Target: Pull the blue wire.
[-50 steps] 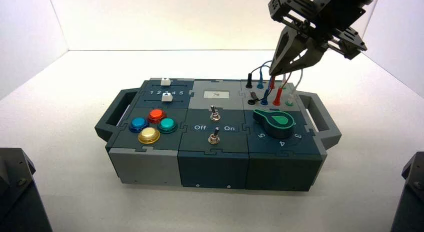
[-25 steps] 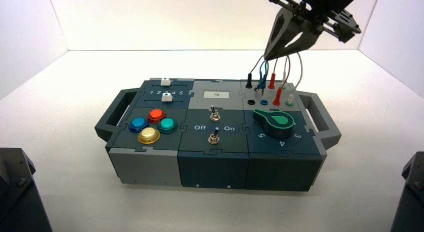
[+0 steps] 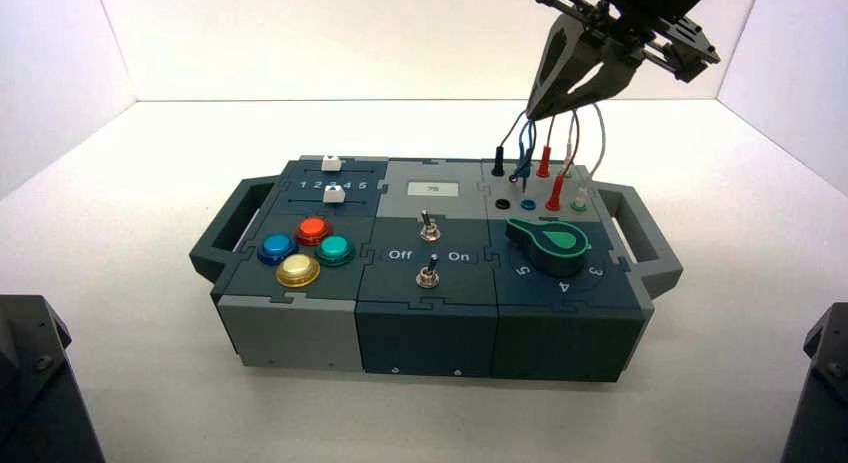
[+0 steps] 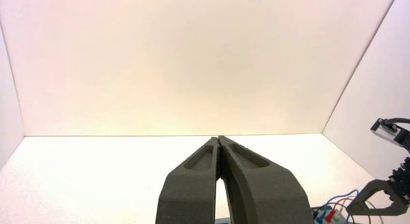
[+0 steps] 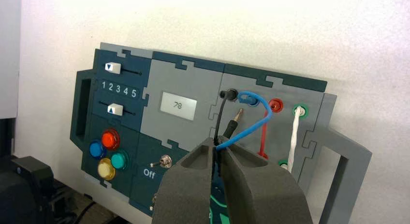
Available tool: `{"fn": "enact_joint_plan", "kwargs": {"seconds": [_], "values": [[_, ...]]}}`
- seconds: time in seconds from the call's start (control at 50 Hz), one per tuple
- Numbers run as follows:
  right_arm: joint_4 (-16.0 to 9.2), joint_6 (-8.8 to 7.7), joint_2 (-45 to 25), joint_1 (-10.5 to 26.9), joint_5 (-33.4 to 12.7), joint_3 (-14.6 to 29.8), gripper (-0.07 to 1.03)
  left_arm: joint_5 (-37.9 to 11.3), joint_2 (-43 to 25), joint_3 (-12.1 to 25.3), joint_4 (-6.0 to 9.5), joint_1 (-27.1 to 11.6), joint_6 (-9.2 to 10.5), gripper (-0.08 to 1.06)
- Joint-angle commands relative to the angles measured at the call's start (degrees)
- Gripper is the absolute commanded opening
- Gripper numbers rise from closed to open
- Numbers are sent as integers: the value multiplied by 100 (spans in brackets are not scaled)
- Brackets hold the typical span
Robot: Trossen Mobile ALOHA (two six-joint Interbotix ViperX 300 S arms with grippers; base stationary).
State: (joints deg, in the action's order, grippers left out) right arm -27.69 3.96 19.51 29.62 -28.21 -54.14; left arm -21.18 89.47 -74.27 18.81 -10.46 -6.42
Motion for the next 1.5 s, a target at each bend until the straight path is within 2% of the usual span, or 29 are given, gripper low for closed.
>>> {"fn": "enact_joint_plan", "kwargs": {"seconds": [0.02,0.22,0.36,0.42,0.5,0.74,0.96,1.14,1.5], "values": [[9,-26,44,-9,18,185,-2,70,-70,88,-9,44,-9,-3],[18,-26,88,-9,18,167,2,79,-70,88,-9,70,0,-3],[18,-26,88,0,18,149,27,88,-70,97,-9,70,-9,-3],[26,-53,97,0,18,141,33,79,-62,97,-18,70,0,-3],[18,-176,114,0,18,132,37,88,-62,97,-9,70,-9,-3],[26,-308,404,0,9,132,37,79,-62,97,-18,70,-9,-3],[18,-316,1116,44,-220,167,37,-53,-62,97,0,70,9,-3],[26,-378,1608,44,-220,9,37,-70,-70,105,0,70,9,-3],[53,-448,2004,44,-158,-299,35,-88,-70,105,18,70,18,-3]]}}
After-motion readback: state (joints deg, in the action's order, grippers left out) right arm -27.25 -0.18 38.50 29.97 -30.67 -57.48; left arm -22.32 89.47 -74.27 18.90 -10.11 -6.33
